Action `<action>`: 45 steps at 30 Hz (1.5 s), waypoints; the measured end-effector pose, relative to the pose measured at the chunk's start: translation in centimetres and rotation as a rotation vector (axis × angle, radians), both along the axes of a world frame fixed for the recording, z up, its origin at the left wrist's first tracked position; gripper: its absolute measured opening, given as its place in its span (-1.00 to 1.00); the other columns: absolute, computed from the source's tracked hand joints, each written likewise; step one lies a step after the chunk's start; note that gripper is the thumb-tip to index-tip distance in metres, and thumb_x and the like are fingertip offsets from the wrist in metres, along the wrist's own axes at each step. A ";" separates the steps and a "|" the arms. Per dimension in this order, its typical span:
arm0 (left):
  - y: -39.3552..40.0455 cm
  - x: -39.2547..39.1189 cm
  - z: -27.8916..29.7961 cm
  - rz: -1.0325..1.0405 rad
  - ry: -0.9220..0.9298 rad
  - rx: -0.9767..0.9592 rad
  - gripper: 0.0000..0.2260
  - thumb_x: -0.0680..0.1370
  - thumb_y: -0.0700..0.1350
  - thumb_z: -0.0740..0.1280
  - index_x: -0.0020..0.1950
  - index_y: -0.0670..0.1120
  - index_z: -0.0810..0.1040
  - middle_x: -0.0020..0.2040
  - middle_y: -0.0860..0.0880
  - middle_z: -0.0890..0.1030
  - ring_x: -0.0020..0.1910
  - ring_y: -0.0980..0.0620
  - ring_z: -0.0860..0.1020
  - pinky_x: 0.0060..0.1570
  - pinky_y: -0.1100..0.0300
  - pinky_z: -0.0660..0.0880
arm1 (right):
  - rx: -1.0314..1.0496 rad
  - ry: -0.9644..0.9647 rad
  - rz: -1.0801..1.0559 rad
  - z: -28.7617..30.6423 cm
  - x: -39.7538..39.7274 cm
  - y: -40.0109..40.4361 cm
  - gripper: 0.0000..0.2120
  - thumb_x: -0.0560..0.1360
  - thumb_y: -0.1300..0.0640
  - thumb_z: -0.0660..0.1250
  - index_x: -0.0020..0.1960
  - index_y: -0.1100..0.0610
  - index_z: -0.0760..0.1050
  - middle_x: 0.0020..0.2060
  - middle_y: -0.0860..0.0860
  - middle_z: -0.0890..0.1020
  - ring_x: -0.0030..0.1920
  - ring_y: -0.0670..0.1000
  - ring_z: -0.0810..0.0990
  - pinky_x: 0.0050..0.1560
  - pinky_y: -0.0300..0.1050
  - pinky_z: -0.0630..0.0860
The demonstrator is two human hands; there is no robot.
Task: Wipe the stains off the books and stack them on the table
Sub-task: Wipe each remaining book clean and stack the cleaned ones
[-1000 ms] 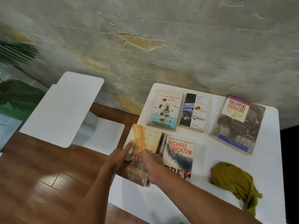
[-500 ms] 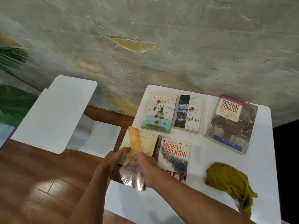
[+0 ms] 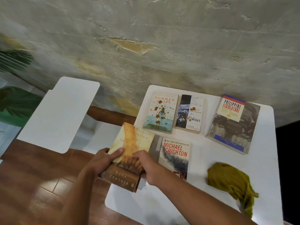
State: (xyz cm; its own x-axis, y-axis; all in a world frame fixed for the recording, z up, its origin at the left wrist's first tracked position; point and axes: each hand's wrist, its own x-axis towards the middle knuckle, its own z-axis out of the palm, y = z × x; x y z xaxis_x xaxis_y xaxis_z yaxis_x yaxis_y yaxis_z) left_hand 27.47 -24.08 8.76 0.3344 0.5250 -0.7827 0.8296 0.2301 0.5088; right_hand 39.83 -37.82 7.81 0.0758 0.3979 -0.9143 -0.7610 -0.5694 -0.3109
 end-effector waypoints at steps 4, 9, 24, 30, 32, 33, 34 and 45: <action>-0.4 -1.9 2.1 0.071 -0.061 0.030 -0.34 0.35 0.37 0.48 0.13 -0.18 0.62 -0.13 -0.18 0.73 -0.17 -0.20 0.72 -0.11 0.00 0.62 | 0.082 0.003 0.116 0.8 0.3 -0.2 -0.79 0.48 -0.04 0.39 0.02 0.06 0.56 -0.14 0.01 0.62 -0.11 0.00 0.55 0.04 -0.06 0.51; 0.2 -1.7 4.5 0.136 -0.140 0.090 -0.40 0.39 0.30 0.44 0.14 -0.19 0.62 -0.11 -0.20 0.73 -0.15 -0.25 0.71 0.00 -0.12 0.62 | 0.219 -0.046 0.163 2.3 1.1 0.1 -0.62 0.49 -0.16 0.41 0.22 0.00 0.52 0.04 -0.04 0.64 0.06 -0.01 0.55 -0.04 -0.11 0.42; -4.0 15.5 5.6 0.037 -0.355 0.066 -0.50 0.47 0.27 0.40 0.16 -0.13 0.62 -0.10 -0.12 0.74 -0.16 -0.13 0.73 -0.18 0.07 0.62 | 0.312 -0.605 -0.137 4.6 14.9 -5.1 -0.62 0.52 -0.21 0.38 0.20 0.00 0.53 0.03 -0.06 0.70 -0.02 -0.06 0.70 -0.06 -0.14 0.58; -7.8 23.3 3.3 -0.108 -0.358 0.005 -0.44 0.44 0.38 0.37 0.15 -0.06 0.65 -0.07 -0.03 0.74 -0.13 -0.05 0.73 -0.02 0.01 0.65 | 0.177 -0.667 -0.315 3.9 20.7 -10.4 -0.59 0.50 -0.19 0.42 0.15 0.10 0.53 -0.01 0.01 0.71 -0.02 0.01 0.70 0.05 0.00 0.63; -9.5 25.7 2.4 -0.159 -0.340 0.012 -0.45 0.44 0.41 0.35 0.10 -0.04 0.65 -0.10 -0.01 0.74 -0.17 -0.01 0.73 -0.11 0.10 0.63 | 0.140 -0.675 -0.380 3.6 22.2 -12.3 -0.63 0.52 -0.16 0.41 0.15 0.09 0.52 0.00 0.01 0.69 0.00 0.02 0.68 0.06 0.01 0.63; -10.1 26.4 1.8 -0.179 -0.333 0.023 -0.49 0.46 0.40 0.34 0.05 -0.02 0.65 -0.13 -0.01 0.74 -0.19 0.00 0.72 -0.16 0.14 0.61 | 0.128 -0.670 -0.400 3.3 22.7 -13.1 -0.64 0.52 -0.15 0.41 0.16 0.09 0.52 0.00 0.01 0.69 0.00 0.03 0.68 0.03 0.01 0.63; -10.8 27.3 1.4 -0.204 -0.336 0.027 -0.51 0.47 0.41 0.32 0.02 -0.01 0.63 -0.13 -0.01 0.73 -0.19 0.00 0.72 -0.16 0.15 0.60 | 0.114 -0.668 -0.421 3.0 23.1 -13.9 -0.63 0.52 -0.14 0.41 0.16 0.10 0.52 0.01 0.02 0.70 -0.01 0.04 0.70 0.02 0.02 0.64; -16.6 33.7 -2.2 -0.459 -0.273 0.109 -0.62 0.51 0.32 0.36 0.08 0.05 0.44 -0.08 0.08 0.60 -0.03 0.01 0.60 0.07 0.08 0.55 | 0.022 -0.665 -0.555 0.1 27.4 -19.6 -0.74 0.57 -0.09 0.36 0.08 0.09 0.58 -0.11 0.06 0.73 -0.16 0.03 0.74 -0.24 -0.13 0.60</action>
